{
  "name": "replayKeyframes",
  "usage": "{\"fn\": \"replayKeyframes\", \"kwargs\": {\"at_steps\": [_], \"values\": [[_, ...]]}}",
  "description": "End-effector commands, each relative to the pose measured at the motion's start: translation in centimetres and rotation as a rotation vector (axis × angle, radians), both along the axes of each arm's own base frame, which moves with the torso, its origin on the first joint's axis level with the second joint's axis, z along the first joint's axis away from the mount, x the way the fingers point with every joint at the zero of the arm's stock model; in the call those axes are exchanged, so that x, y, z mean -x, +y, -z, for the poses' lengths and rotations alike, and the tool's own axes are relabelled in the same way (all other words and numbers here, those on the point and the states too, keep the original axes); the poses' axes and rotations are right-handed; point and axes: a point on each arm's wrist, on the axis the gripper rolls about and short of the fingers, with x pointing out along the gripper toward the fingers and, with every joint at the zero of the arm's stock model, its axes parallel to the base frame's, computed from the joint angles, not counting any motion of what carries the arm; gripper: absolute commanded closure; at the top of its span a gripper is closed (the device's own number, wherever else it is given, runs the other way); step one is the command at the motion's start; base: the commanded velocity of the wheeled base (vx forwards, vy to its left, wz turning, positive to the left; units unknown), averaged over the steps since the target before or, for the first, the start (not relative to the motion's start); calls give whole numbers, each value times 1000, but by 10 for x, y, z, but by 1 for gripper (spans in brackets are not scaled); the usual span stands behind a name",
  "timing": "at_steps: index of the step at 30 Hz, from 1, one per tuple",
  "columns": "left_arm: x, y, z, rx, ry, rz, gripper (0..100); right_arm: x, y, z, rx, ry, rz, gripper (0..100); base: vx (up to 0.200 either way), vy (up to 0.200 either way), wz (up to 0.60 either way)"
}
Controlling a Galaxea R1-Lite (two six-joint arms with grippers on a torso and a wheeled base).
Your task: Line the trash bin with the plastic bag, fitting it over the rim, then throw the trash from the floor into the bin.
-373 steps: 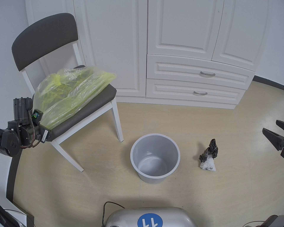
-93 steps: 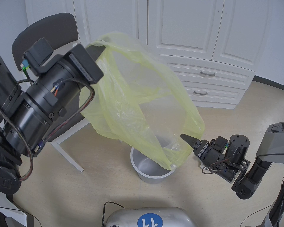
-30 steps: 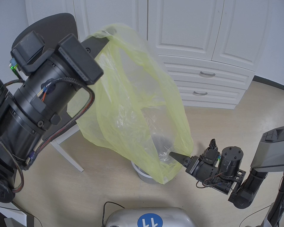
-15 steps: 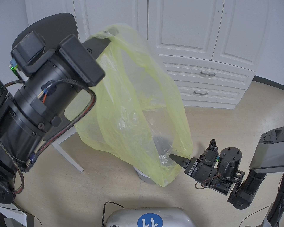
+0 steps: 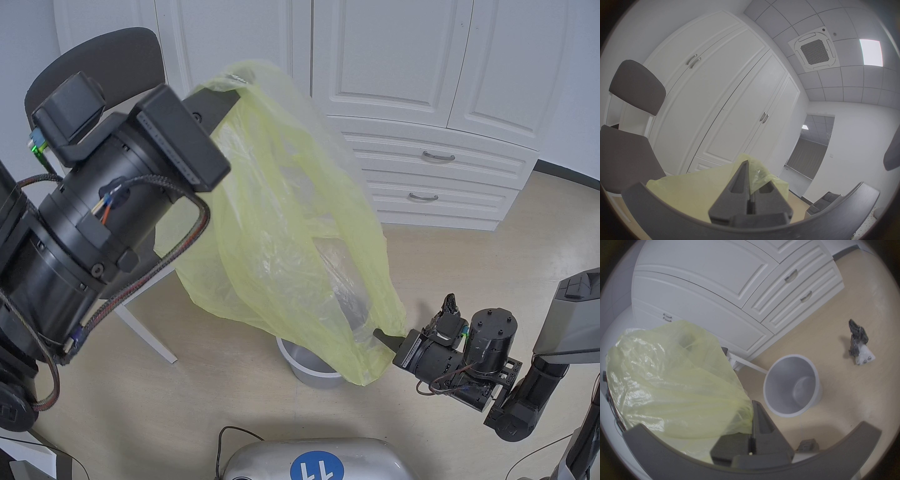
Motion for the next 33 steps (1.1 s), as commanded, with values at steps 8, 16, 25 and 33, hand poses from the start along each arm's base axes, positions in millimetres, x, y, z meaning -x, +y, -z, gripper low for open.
{"fn": "replayKeyframes", "kwargs": {"at_steps": [8, 16, 25, 33], "values": [[-17, -8, 28, -112, 59, -34, 100, 2, -12, -37, 26, -187, 75, 100, 0, 0, 0], [-29, -9, 67, -331, 120, -72, 100, 9, -37, -75, 76, -374, 146, 100, 0, 0, 0], [-50, -7, 91, -431, 170, -123, 100, 25, -43, -99, 213, -546, 185, 100, 0, 0, 0], [-59, 4, 91, -436, 178, -174, 100, 25, -41, -163, 356, -453, 196, 100, 0, 0, 0]]}}
